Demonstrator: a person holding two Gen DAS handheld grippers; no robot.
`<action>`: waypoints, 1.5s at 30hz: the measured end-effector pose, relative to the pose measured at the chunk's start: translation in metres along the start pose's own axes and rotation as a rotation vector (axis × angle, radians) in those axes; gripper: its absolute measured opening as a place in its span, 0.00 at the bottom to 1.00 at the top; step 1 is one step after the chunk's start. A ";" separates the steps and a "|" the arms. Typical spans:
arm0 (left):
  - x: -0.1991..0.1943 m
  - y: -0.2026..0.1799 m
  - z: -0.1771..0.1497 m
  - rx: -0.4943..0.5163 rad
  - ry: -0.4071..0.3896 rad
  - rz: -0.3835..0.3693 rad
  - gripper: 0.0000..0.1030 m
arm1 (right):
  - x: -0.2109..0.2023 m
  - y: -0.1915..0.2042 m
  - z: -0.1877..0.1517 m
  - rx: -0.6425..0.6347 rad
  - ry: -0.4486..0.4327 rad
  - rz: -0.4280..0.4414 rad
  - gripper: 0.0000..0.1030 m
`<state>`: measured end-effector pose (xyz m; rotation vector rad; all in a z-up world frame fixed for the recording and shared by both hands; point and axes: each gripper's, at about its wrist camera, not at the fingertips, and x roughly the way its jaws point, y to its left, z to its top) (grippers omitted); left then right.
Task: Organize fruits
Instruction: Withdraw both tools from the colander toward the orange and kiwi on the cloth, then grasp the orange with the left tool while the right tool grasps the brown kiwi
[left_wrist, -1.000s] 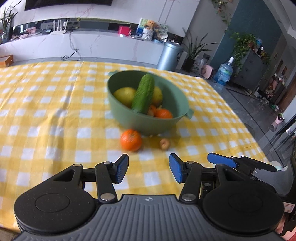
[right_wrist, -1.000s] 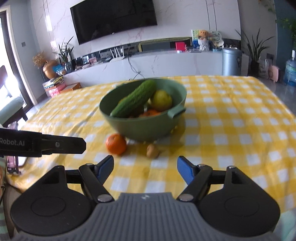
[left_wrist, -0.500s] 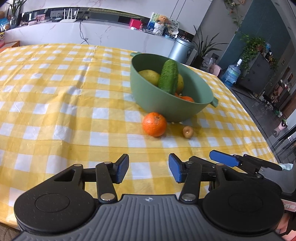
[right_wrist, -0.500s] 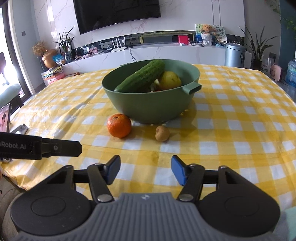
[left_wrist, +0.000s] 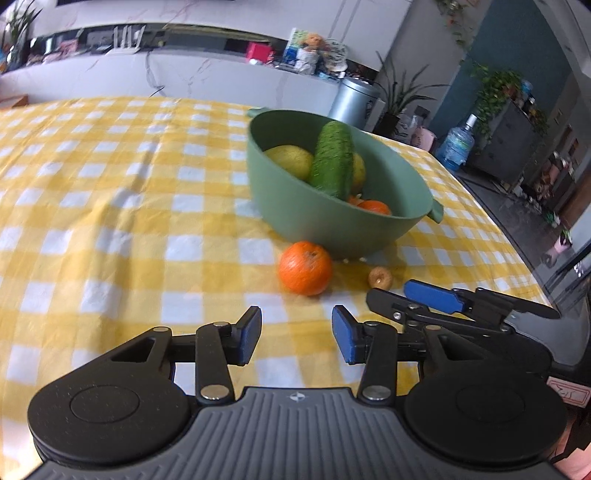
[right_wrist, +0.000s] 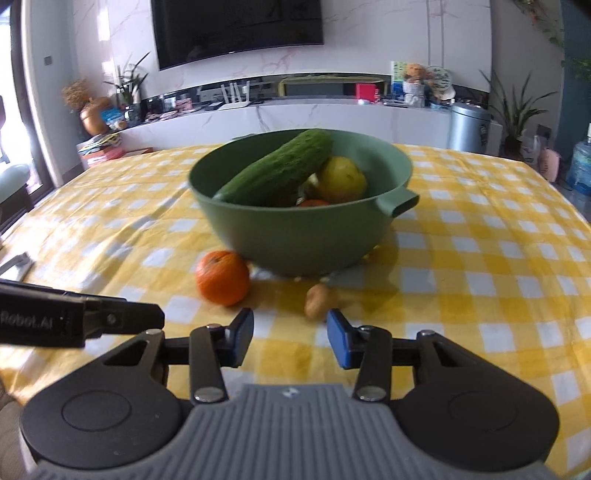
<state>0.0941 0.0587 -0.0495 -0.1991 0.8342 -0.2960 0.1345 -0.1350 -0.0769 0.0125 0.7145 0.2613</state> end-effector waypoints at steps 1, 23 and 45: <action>0.003 -0.002 0.002 0.010 -0.003 -0.003 0.50 | 0.002 -0.002 0.001 0.005 0.001 -0.002 0.37; 0.046 -0.008 0.028 0.015 0.040 0.017 0.51 | 0.030 -0.015 0.004 0.025 0.034 0.015 0.28; 0.000 -0.004 0.024 -0.039 -0.010 0.071 0.47 | 0.006 -0.007 0.005 -0.023 -0.024 0.063 0.18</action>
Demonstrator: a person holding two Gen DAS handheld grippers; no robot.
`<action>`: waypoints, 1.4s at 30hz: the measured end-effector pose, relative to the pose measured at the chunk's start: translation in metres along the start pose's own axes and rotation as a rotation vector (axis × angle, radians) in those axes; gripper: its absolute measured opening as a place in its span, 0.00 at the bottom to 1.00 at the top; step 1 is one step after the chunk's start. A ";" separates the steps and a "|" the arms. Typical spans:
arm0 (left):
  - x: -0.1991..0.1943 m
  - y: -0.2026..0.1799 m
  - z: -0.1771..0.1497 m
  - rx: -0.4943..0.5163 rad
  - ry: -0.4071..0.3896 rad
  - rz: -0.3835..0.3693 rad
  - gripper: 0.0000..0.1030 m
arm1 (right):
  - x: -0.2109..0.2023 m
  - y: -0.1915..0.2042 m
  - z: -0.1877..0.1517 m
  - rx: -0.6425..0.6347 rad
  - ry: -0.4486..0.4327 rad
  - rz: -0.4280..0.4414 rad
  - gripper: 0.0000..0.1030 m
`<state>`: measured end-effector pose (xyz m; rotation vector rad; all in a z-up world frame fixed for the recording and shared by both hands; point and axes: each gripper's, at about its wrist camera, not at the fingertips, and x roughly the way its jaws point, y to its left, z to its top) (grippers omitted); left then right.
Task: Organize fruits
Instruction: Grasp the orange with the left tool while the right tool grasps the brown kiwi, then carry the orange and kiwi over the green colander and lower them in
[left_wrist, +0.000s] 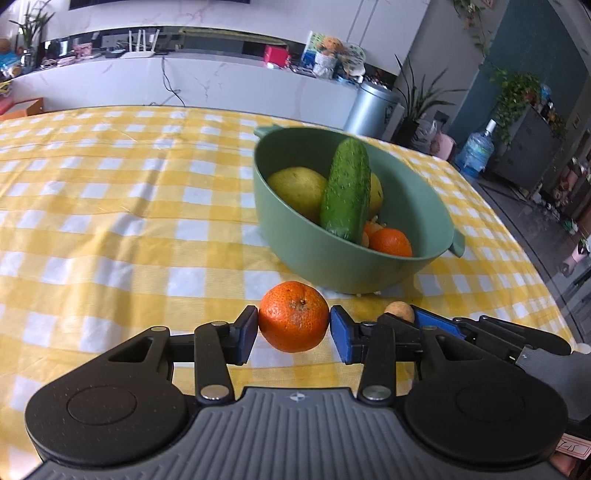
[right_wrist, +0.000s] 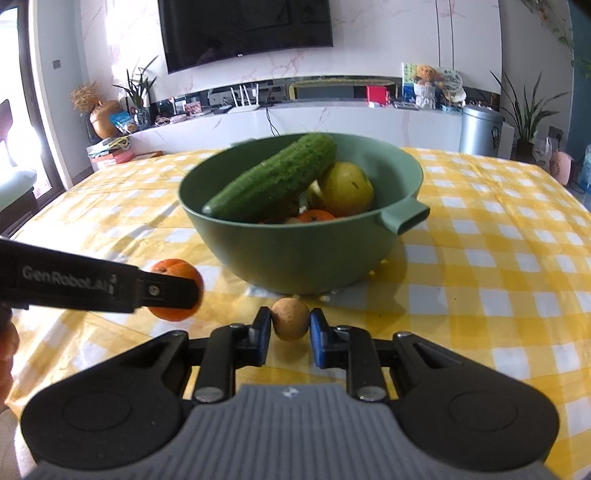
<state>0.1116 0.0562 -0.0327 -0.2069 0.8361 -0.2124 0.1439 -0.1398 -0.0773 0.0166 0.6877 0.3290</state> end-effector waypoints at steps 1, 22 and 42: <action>-0.005 0.000 0.001 -0.002 -0.008 -0.001 0.47 | -0.004 0.001 0.000 -0.005 -0.009 0.003 0.18; -0.025 -0.037 0.076 0.120 -0.067 0.010 0.46 | -0.053 -0.017 0.058 -0.081 -0.131 0.009 0.18; 0.037 -0.022 0.101 0.071 0.092 0.070 0.47 | 0.022 -0.028 0.094 -0.192 0.018 0.042 0.18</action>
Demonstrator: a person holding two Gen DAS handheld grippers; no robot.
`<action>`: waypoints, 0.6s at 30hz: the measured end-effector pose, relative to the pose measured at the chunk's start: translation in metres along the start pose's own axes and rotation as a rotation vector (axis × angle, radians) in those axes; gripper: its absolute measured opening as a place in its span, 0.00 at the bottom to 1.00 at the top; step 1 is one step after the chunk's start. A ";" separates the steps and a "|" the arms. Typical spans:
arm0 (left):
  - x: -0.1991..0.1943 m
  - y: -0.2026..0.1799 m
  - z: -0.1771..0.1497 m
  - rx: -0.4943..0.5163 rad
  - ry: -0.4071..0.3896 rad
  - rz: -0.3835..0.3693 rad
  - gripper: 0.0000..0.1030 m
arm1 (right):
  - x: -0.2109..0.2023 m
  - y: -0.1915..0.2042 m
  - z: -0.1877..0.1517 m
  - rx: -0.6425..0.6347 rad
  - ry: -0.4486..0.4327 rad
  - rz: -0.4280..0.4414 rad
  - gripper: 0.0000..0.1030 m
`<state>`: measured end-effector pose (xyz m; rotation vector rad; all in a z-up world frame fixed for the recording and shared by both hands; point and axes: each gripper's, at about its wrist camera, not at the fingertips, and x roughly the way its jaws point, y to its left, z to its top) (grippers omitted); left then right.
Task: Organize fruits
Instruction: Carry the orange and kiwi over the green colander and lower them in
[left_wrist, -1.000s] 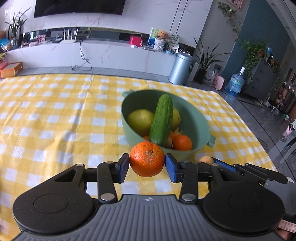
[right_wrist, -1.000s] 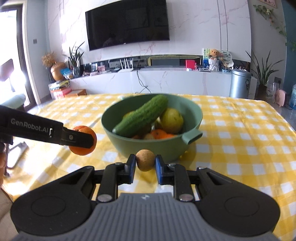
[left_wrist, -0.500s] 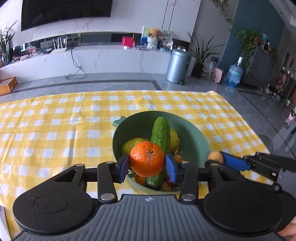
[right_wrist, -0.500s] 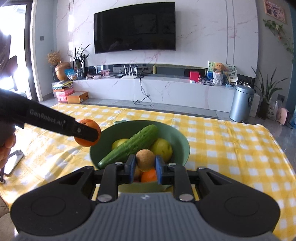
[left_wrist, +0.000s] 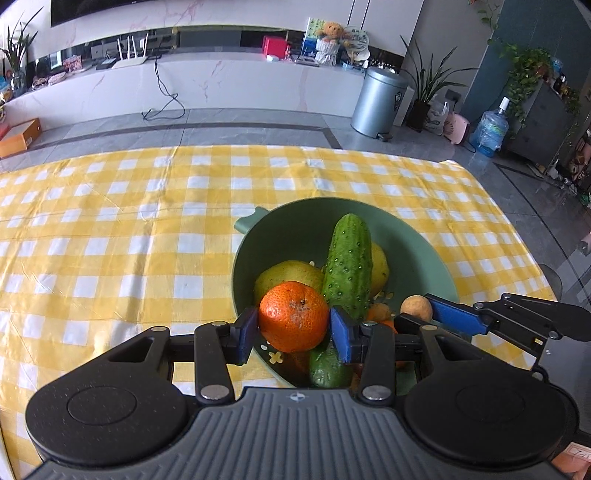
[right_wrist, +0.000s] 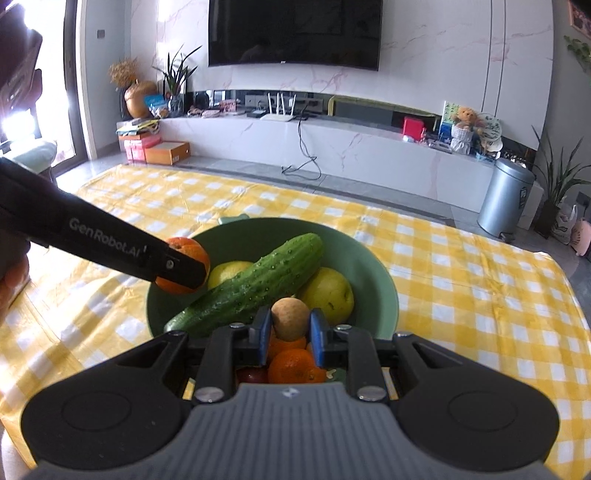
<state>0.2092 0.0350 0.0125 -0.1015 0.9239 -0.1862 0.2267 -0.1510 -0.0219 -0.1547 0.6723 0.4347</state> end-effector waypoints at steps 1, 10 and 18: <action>0.002 0.000 0.000 -0.001 0.004 -0.001 0.46 | 0.004 0.000 0.000 -0.002 0.009 0.001 0.18; 0.006 -0.001 0.003 0.021 0.004 -0.004 0.47 | 0.023 0.002 -0.001 -0.025 0.069 0.004 0.18; 0.007 -0.002 0.001 0.023 0.003 -0.008 0.55 | 0.025 0.004 -0.003 -0.028 0.096 0.004 0.19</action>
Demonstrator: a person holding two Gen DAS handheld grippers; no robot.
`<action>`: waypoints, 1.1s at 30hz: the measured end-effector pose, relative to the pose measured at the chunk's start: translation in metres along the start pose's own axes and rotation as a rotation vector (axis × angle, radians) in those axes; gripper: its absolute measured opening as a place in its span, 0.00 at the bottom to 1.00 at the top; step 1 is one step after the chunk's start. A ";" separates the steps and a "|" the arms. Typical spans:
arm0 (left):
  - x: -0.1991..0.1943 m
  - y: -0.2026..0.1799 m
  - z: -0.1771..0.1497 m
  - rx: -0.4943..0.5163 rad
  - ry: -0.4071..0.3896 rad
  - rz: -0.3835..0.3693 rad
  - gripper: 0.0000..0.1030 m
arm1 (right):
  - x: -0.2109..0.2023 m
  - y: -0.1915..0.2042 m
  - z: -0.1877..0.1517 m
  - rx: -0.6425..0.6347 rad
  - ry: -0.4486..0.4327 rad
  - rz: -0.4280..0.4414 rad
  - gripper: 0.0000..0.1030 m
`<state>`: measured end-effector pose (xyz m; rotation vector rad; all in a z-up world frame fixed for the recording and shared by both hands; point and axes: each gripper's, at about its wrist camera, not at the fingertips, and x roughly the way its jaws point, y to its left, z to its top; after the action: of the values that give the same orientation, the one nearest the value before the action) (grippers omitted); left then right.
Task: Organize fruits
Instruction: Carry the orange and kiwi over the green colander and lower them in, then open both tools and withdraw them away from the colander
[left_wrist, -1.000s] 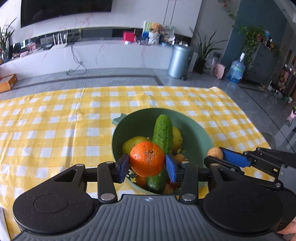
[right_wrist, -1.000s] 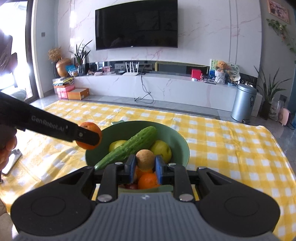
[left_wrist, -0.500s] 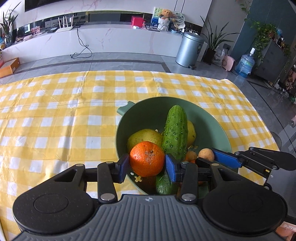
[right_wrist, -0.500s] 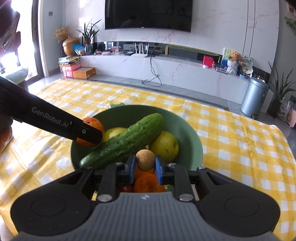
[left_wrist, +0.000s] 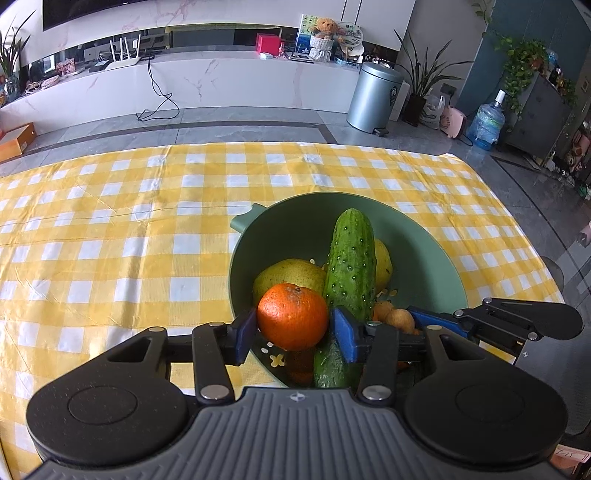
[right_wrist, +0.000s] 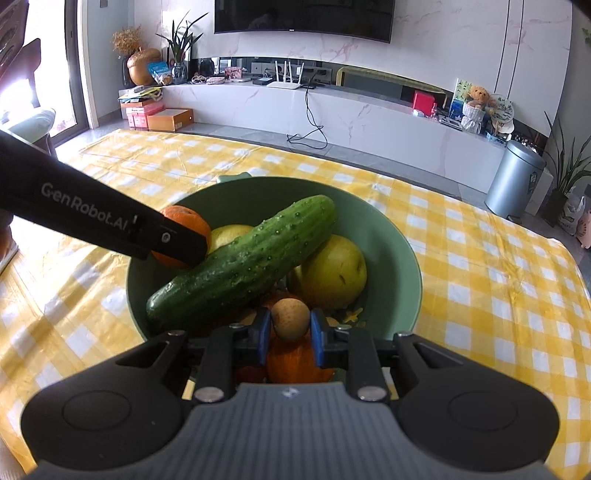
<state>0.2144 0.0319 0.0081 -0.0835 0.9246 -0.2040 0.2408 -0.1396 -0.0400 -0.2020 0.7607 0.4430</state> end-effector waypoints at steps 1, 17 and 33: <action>-0.001 0.000 0.000 -0.002 0.000 -0.002 0.59 | 0.000 0.000 0.000 -0.002 -0.001 0.000 0.20; -0.059 -0.018 0.004 0.028 -0.152 -0.019 0.73 | -0.054 0.004 0.020 -0.035 -0.117 -0.076 0.63; -0.131 -0.043 -0.049 0.103 -0.394 0.085 0.73 | -0.156 0.016 -0.015 0.155 -0.344 -0.164 0.91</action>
<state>0.0932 0.0184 0.0881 0.0117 0.5225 -0.1489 0.1251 -0.1793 0.0586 -0.0401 0.4335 0.2517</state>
